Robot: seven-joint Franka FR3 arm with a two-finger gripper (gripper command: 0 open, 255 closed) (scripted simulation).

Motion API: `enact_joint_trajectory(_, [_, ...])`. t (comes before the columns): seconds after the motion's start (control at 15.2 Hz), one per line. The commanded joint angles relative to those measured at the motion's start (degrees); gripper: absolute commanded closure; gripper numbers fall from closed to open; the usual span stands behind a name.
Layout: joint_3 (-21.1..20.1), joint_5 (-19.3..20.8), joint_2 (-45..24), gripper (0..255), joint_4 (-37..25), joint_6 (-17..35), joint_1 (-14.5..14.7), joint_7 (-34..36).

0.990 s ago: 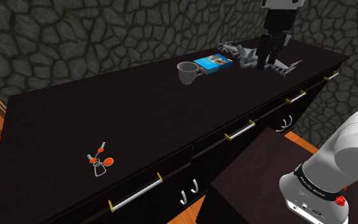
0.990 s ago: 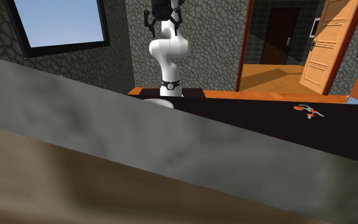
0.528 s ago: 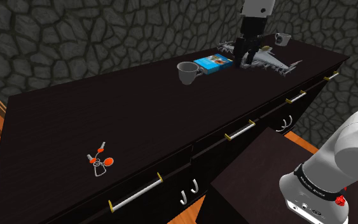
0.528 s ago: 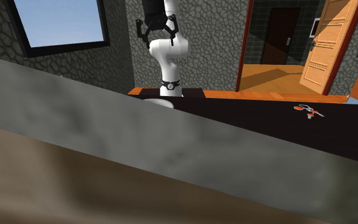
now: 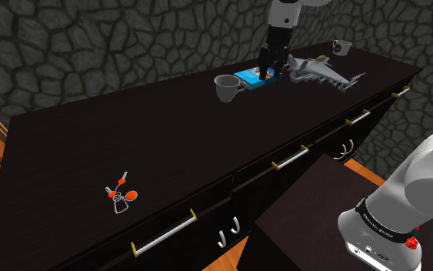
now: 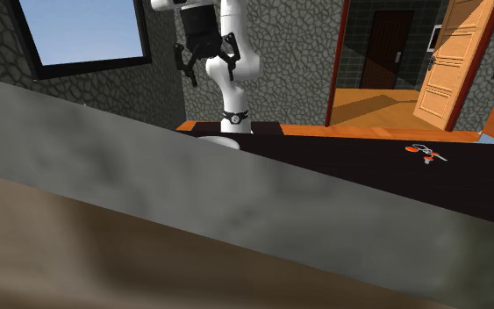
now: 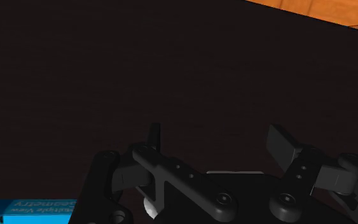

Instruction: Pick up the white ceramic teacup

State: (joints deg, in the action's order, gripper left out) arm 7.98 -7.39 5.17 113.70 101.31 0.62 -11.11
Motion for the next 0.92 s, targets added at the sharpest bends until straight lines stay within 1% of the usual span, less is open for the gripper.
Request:
enact_joint_trajectory(0.0, [0.54, -1.15, -4.75, 0, -4.0, 0.77, -0.28, -1.28])
enact_joint_trajectory(0.26, [0.92, -3.64, -13.78, 0, -12.6, 1.22, -0.97, -2.97])
enact_joint_trajectory(0.46, [0.93, -5.51, -20.82, 0, -20.16, 0.69, -1.78, -3.95])
enact_joint_trajectory(0.66, [0.69, -7.28, -28.26, 0, -28.99, -0.64, -2.87, -4.56])
enact_joint_trajectory(0.86, [0.2, -8.86, -36.44, 0, -39.67, -3.0, -4.26, -4.64])
